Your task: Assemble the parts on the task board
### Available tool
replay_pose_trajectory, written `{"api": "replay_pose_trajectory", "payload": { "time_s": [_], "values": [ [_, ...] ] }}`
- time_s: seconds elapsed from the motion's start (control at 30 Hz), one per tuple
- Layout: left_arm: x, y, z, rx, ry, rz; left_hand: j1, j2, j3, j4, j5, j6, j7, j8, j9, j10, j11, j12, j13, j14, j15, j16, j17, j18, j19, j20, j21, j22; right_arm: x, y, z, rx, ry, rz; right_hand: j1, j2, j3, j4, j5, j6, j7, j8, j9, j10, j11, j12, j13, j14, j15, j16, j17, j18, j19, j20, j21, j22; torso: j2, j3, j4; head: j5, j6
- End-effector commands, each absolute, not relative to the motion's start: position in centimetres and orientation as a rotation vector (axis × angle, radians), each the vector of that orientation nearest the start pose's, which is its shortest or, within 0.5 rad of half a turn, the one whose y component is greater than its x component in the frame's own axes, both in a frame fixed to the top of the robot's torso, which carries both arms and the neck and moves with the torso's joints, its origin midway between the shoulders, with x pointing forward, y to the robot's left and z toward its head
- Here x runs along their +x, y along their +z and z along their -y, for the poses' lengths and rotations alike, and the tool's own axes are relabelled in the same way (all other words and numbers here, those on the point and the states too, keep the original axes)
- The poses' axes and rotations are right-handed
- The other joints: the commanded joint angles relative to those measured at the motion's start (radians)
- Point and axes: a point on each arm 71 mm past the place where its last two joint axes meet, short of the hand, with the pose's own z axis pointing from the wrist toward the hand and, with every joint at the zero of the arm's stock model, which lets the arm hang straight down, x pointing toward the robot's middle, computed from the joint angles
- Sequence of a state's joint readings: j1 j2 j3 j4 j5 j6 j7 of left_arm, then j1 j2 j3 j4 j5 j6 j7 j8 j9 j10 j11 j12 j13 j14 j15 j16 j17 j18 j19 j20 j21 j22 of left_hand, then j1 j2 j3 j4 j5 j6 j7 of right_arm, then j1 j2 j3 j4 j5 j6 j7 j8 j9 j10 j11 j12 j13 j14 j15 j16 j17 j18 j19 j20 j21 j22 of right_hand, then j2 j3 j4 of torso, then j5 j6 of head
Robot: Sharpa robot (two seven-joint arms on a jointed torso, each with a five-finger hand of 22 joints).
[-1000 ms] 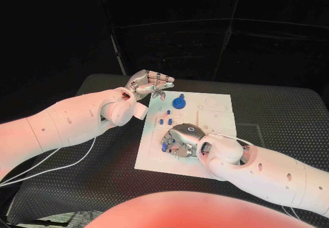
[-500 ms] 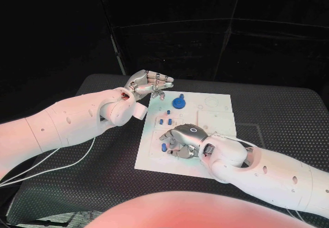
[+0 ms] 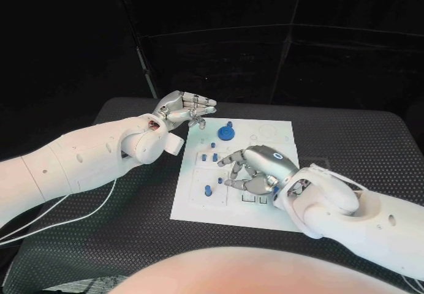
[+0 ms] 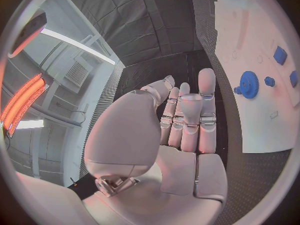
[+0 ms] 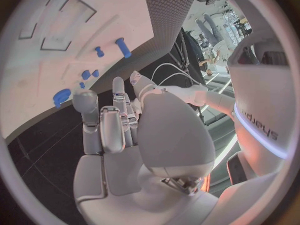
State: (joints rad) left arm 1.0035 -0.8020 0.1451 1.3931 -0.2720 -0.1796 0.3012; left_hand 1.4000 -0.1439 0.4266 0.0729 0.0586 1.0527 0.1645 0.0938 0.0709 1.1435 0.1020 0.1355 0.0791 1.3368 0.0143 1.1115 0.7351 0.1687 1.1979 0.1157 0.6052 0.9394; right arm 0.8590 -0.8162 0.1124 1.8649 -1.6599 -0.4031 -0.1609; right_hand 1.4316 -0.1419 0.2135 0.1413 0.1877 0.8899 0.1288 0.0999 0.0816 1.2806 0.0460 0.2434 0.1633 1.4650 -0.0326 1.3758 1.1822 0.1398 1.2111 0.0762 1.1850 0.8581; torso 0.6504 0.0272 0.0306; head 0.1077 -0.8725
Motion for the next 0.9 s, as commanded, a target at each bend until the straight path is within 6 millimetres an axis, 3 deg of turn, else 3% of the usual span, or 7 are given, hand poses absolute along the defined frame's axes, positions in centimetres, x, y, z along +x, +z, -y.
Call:
{"api": "replay_pose_trajectory", "payload": {
  "time_s": [0.03, 0.2, 0.23, 0.27, 0.37, 0.6, 0.9],
  "values": [
    [49.5, -22.0, -22.2, -1.006, -1.513, -1.543, 0.001, 0.005, -0.005, 0.0, -0.001, -0.002, 0.003, 0.004, -0.001, -0.008, -0.002, 0.003, -0.001, -0.005, 0.0, -0.001, -0.001, 0.012, -0.005, 0.0, -0.005, -0.001, 37.1, -20.9, 12.3, 0.068, 1.086, -1.634, -0.017, -0.003, -0.012, 0.006, 0.008, 0.049, 0.009, 0.021, 0.007, 0.014, 0.005, 0.023, 0.019, 0.047, 0.005, 0.013, 0.018, -0.008, 0.009, 0.002, 0.012, 0.013, -0.003, -0.0013, -0.0025, -0.011, 0.0],
    [49.5, -22.1, -22.3, -1.008, -1.509, -1.545, 0.001, 0.005, -0.005, 0.0, -0.001, -0.002, 0.003, 0.004, -0.001, -0.008, -0.002, 0.003, -0.001, -0.005, 0.0, -0.001, -0.001, 0.012, -0.005, 0.0, -0.005, -0.001, 37.9, -20.8, 16.3, 0.182, 0.977, -1.732, -0.059, -0.007, -0.069, 0.026, 0.03, 0.104, -0.005, 0.055, 0.013, 0.089, -0.012, 0.218, 0.176, 0.059, -0.006, 0.052, 0.081, -0.016, 0.045, -0.003, 0.05, 0.074, -0.005, -0.0016, -0.0056, -0.032, 0.0],
    [49.5, -22.1, -22.3, -1.008, -1.508, -1.546, 0.001, 0.005, -0.005, 0.0, -0.001, -0.002, 0.003, 0.004, -0.001, -0.008, -0.002, 0.003, -0.001, -0.005, 0.0, -0.001, -0.001, 0.012, -0.005, 0.0, -0.005, -0.001, 37.9, -20.9, 16.9, 0.198, 0.949, -1.753, -0.067, 0.003, -0.1, 0.034, 0.059, 0.118, -0.02, 0.076, 0.016, 0.1, -0.02, 0.484, 0.446, 0.066, -0.02, 0.078, 0.126, -0.023, 0.061, -0.008, 0.069, 0.102, -0.005, -0.0019, -0.0053, -0.04, 0.0],
    [49.5, -22.1, -22.3, -1.009, -1.507, -1.546, 0.001, 0.005, -0.005, 0.0, -0.001, -0.002, 0.003, 0.004, -0.001, -0.008, -0.002, 0.003, -0.001, -0.005, 0.0, -0.001, -0.001, 0.012, -0.005, 0.0, -0.005, -0.001, 38.0, -21.1, 18.2, 0.22, 0.881, -1.793, -0.107, 0.018, -0.142, 0.068, 0.068, 0.121, -0.018, 0.097, 0.019, 0.116, -0.022, 0.797, 0.784, 0.074, -0.007, 0.111, 0.193, -0.032, 0.076, -0.011, 0.088, 0.136, -0.004, -0.0026, -0.006, -0.054, 0.0],
    [49.5, -22.1, -22.4, -1.009, -1.506, -1.547, 0.001, 0.005, -0.005, -0.001, -0.001, -0.003, 0.003, 0.004, -0.001, -0.008, -0.002, 0.004, -0.001, -0.006, 0.0, -0.002, -0.002, 0.012, -0.005, 0.0, -0.006, -0.001, 38.1, -21.4, 20.1, 0.24, 0.754, -1.836, -0.132, 0.027, -0.212, 0.107, 0.107, 0.113, -0.024, 0.143, 0.03, 0.148, -0.022, 1.049, 1.061, 0.084, -0.005, 0.146, 0.265, -0.038, 0.098, -0.01, 0.116, 0.183, -0.003, -0.0035, -0.0068, -0.075, 0.0],
    [49.4, -22.0, -22.4, -1.007, -1.508, -1.548, 0.001, 0.005, -0.005, -0.001, -0.001, -0.003, 0.003, 0.004, -0.001, -0.008, -0.002, 0.004, -0.001, -0.006, 0.0, -0.002, -0.003, 0.012, -0.005, 0.0, -0.007, -0.002, 37.8, -21.6, 22.6, 0.204, 0.5, -1.869, -0.188, 0.042, -0.319, 0.151, 0.112, 0.101, -0.027, 0.232, 0.072, 0.172, -0.023, 1.155, 1.192, 0.094, -0.013, 0.172, 0.327, -0.045, 0.122, -0.012, 0.145, 0.234, -0.002, -0.0038, -0.0192, -0.107, 0.0],
    [49.3, -22.0, -22.3, -1.006, -1.51, -1.548, 0.001, 0.005, -0.005, -0.001, -0.001, -0.003, 0.003, 0.004, -0.001, -0.008, -0.002, 0.004, -0.001, -0.006, 0.0, -0.002, -0.003, 0.012, -0.005, 0.0, -0.007, -0.002, 36.6, -23.5, 22.9, 0.149, 0.338, -1.929, -0.238, 0.03, -0.374, 0.153, 0.1, 0.089, -0.038, 0.307, 0.122, 0.173, -0.032, 1.162, 1.207, 0.096, -0.019, 0.177, 0.34, -0.046, 0.123, -0.018, 0.147, 0.239, -0.004, -0.0068, -0.0325, -0.116, 0.0]
  ]
}}
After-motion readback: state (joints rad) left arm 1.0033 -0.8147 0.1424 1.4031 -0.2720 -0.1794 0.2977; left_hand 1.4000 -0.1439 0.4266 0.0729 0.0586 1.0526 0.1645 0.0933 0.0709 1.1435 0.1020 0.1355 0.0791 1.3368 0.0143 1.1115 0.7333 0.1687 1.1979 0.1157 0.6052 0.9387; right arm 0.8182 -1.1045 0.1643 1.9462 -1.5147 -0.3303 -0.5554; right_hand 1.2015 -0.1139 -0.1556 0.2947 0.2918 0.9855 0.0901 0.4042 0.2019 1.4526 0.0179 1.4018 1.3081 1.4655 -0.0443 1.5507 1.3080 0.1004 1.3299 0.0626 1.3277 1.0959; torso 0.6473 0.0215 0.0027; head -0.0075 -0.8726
